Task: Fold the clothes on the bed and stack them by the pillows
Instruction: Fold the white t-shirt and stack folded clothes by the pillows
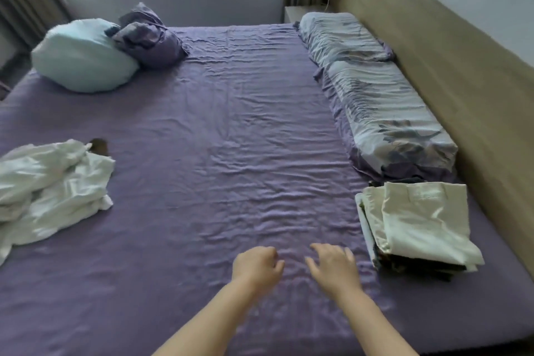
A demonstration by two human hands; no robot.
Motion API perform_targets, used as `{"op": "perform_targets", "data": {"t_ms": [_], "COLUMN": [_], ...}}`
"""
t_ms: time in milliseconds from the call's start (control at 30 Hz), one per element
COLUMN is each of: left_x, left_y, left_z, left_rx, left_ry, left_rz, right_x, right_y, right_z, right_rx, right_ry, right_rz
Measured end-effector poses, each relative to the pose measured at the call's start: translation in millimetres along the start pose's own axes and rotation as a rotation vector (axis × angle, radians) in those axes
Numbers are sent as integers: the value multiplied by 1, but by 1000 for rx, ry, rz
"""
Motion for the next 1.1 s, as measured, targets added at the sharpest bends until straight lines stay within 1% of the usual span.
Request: {"op": "perform_targets", "data": {"t_ms": [133,400,500,600,700,833,967,1100], "left_x": [29,68,74,78,76,68,70,84], "left_y": [-103,-316,-384,-439,-483,-524,-548,-564], "left_z": [-45,-150,-184,-216,-242,-256,-247,-224], "left_rx": [129,363,432,496,561,633,668,678], "left_ry": [48,166,188,200,190,158,139,128], "left_rz": [-59,-147,-160,-176,-165,-160,-207,-205], "right_x": [-10,-33,-48,-62,-74,-86,-90,-90], "right_y": [-101,-324,-401,-463,-509,-549,-578,-596], "right_z": [-10,-39,-49,-62,-75,-79,-65,-37], "right_rx": [141,387,486,557,620,681,696,704], "right_ry": [-43,-33,-40,-64,-86,-150,-218,-219], "right_rz": [-27,-51,-55,-68,-91,-140,-140,-196]}}
Point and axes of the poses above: each hand's wrist, its own z-axis towards the middle knuckle, its own x-axis out of the back of the hand, y = z × x, the point moved 2 cm from there along z, towards the middle knuckle, and after that the axes turned 11 degrees about x, right-handed, at the moved point
